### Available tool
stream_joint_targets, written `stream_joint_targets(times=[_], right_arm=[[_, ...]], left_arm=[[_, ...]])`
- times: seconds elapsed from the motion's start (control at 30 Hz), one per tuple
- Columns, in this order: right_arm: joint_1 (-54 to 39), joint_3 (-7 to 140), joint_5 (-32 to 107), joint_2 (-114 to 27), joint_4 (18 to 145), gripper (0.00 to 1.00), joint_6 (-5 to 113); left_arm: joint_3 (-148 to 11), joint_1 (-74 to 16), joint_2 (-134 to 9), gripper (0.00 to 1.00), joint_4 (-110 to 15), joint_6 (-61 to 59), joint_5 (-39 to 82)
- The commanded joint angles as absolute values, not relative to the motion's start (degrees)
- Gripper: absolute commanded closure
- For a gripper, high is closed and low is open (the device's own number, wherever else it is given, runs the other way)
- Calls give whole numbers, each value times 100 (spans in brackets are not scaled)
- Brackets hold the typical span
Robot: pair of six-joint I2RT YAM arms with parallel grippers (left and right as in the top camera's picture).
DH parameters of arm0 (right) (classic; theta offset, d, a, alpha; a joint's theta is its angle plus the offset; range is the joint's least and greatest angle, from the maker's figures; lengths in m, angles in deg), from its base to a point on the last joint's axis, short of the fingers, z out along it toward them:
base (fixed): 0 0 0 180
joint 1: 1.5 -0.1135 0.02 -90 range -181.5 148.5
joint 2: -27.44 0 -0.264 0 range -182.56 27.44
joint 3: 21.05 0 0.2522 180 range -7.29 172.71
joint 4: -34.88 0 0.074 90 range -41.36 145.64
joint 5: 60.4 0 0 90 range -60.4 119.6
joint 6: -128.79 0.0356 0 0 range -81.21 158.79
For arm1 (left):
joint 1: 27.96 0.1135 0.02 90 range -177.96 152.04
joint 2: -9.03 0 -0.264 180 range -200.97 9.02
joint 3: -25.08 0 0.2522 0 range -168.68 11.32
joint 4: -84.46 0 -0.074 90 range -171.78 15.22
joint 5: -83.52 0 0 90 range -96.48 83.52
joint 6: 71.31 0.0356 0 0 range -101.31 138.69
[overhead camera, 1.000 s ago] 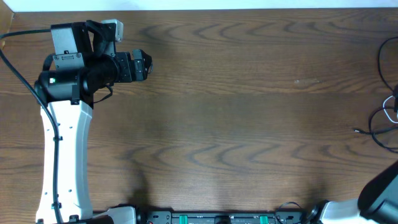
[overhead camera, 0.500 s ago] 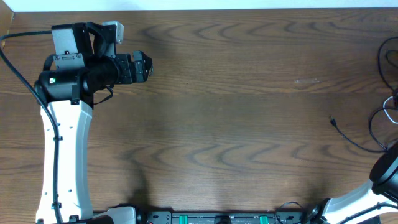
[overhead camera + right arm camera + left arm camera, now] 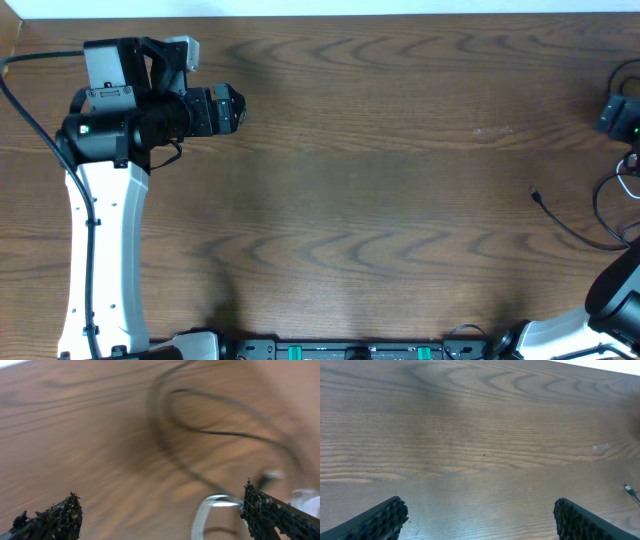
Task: Untangle cables
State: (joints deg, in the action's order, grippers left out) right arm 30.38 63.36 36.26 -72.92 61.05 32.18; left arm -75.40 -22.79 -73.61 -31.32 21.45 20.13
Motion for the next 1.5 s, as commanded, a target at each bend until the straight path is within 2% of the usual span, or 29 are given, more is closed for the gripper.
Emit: stream_joint_targets(times=[0.0, 0.1, 0.33, 0.63, 1.47], right_arm=[[2832, 6406, 5436, -6959, 6422, 1, 3605], [2592, 6406, 5324, -6758, 6632, 1, 3585], [1123, 6406, 3912, -5427, 7685, 1, 3537], [-402, 6406, 3423, -4872, 8367, 1, 3832], [-547, 6406, 3423, -4874, 8852, 1, 3832]], left_arm=[[-7579, -2255, -7393, 7, -3125, 2115, 1980], [-7579, -2255, -7393, 7, -3125, 2115, 1980], [-7579, -2255, -7393, 7, -3125, 2115, 1980], [-7579, -2255, -7393, 6, -3125, 2115, 1980], [-7579, -2255, -7393, 6, -3125, 2115, 1980]])
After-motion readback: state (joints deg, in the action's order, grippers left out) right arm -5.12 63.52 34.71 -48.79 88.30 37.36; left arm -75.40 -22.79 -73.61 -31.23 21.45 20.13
